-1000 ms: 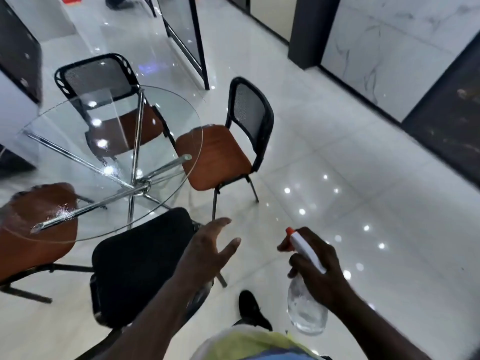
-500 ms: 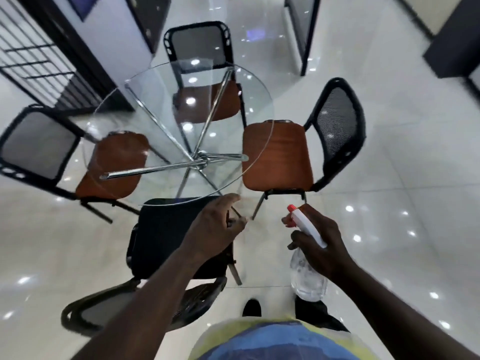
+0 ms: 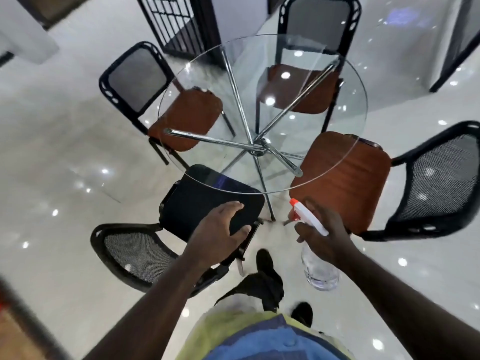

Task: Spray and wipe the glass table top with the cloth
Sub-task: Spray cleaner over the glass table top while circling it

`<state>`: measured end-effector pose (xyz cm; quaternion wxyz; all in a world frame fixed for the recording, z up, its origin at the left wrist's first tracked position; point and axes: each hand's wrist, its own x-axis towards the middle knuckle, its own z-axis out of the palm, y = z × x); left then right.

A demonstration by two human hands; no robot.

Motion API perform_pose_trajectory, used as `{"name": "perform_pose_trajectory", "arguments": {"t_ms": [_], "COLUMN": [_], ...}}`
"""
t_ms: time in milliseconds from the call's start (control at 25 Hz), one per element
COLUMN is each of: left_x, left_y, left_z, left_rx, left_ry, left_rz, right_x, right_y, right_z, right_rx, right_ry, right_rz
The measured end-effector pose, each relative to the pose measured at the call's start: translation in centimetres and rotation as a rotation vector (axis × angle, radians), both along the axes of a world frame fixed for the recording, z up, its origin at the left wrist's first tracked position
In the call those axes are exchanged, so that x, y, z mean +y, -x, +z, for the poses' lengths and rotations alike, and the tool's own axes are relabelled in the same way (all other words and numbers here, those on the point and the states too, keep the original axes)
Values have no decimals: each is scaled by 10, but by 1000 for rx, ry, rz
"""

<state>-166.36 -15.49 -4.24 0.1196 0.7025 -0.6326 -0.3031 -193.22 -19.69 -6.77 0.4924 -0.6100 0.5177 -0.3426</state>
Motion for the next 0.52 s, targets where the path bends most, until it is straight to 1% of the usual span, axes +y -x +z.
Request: {"name": "perform_pose_trajectory", "arguments": {"t_ms": [240,400,520], "left_x": [-56,-89,-103], "left_y": [-21,-27,-31], "left_z": [-52,-92,-112], "left_rx": [32,6,-50], "left_ry": [-74,-187,-289], "left_rz": [100,67,33], "right_x": [-89,-144,-173], "right_y": [-15,-31,-41], "right_z": [-21,-31,-45], "right_rx": [145,240,322], "right_ry": [-77,-118,-83], "right_rz": [124,162,247]}}
